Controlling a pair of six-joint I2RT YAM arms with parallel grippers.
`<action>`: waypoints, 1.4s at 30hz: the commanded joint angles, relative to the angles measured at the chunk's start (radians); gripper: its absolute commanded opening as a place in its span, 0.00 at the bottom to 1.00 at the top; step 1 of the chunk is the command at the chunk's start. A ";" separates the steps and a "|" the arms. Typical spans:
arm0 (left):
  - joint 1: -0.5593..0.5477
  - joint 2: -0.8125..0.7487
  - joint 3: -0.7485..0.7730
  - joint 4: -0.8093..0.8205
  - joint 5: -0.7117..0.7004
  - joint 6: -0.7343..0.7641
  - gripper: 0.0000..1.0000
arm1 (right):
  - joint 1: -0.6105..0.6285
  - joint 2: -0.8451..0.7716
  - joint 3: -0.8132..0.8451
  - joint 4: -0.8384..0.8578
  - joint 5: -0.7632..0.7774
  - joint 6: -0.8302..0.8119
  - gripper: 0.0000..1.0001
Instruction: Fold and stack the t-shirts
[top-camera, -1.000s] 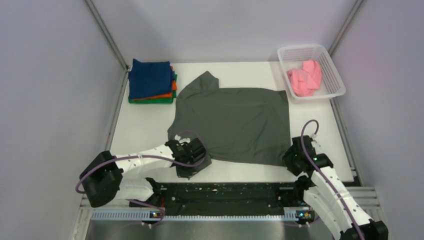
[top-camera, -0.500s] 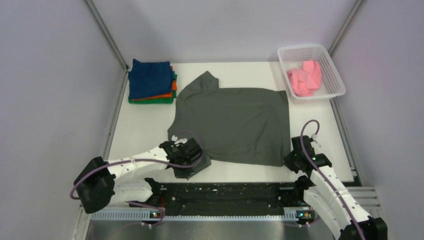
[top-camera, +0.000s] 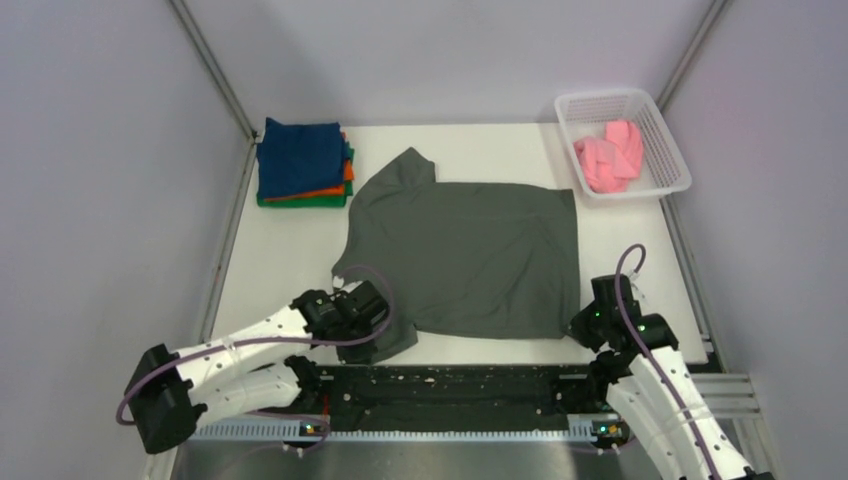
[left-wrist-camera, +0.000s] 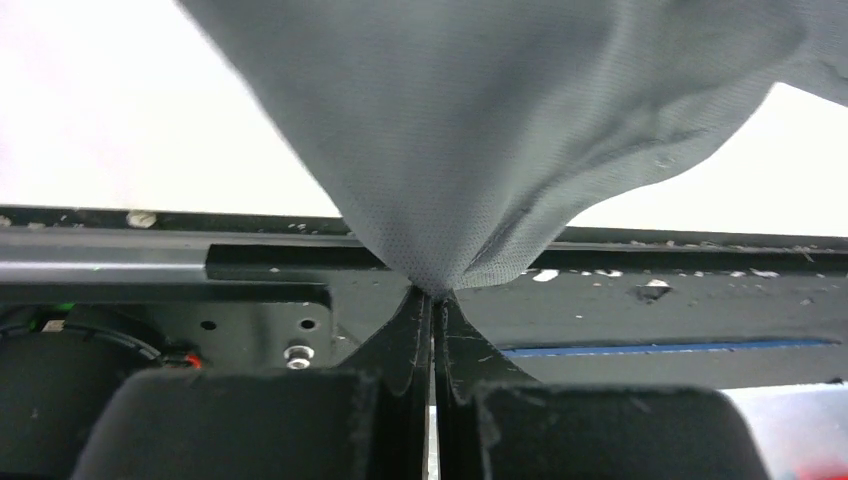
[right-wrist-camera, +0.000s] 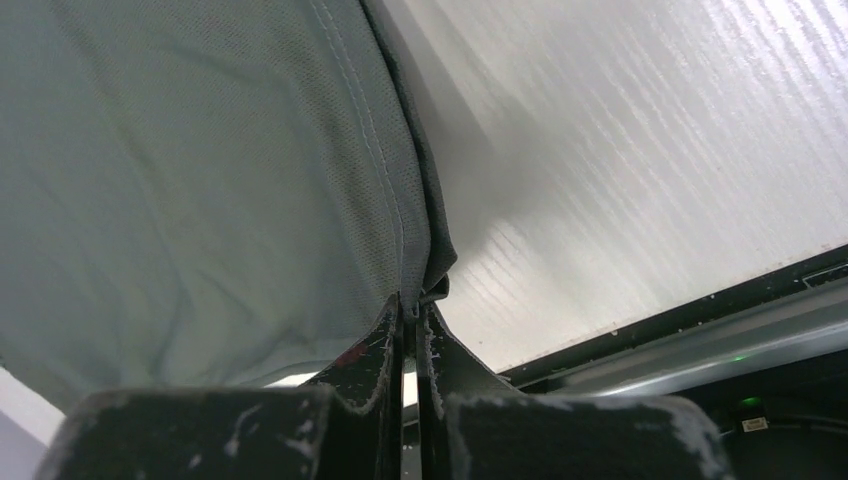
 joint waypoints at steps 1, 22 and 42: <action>0.012 0.080 0.102 0.147 0.027 0.065 0.00 | 0.000 0.005 0.003 0.066 -0.054 -0.018 0.00; 0.406 0.449 0.565 0.385 0.096 0.398 0.00 | -0.020 0.435 0.278 0.374 -0.067 -0.209 0.00; 0.575 0.616 0.714 0.447 0.092 0.475 0.00 | -0.164 0.638 0.373 0.407 -0.030 -0.289 0.00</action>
